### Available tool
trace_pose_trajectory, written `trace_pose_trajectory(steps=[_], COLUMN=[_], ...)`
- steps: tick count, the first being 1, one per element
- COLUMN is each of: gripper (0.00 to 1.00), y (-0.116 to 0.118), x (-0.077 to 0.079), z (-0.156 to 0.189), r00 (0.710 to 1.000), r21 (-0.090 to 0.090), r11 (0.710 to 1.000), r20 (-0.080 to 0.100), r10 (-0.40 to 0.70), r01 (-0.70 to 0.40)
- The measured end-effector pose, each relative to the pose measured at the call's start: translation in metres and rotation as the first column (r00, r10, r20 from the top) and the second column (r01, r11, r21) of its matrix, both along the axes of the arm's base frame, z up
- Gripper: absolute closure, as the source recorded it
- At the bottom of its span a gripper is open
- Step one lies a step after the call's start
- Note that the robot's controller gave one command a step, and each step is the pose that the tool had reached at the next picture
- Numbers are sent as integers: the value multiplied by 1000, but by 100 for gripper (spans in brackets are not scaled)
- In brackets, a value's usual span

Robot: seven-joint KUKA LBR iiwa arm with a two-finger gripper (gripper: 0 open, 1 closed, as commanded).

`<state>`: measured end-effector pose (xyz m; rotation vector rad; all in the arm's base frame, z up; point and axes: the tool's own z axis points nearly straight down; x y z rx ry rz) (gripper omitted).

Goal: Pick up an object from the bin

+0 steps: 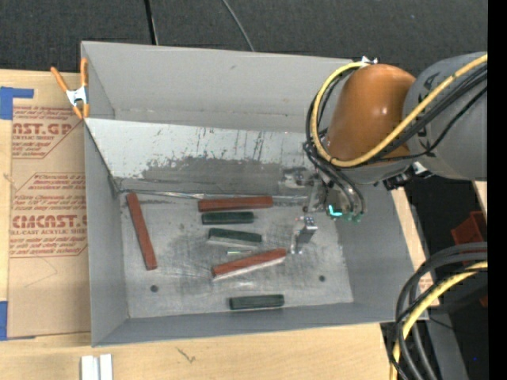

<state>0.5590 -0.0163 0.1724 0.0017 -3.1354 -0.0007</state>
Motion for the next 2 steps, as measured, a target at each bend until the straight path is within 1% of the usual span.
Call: trace_pose_trajectory(steps=[1,2], gripper=[0,100], y=[0,9], x=[2,-18], z=[5,-100], r00=[1000,996], r21=[0,0], r11=[1000,996], r20=[8,-3], r10=[0,93], r01=[0,-93])
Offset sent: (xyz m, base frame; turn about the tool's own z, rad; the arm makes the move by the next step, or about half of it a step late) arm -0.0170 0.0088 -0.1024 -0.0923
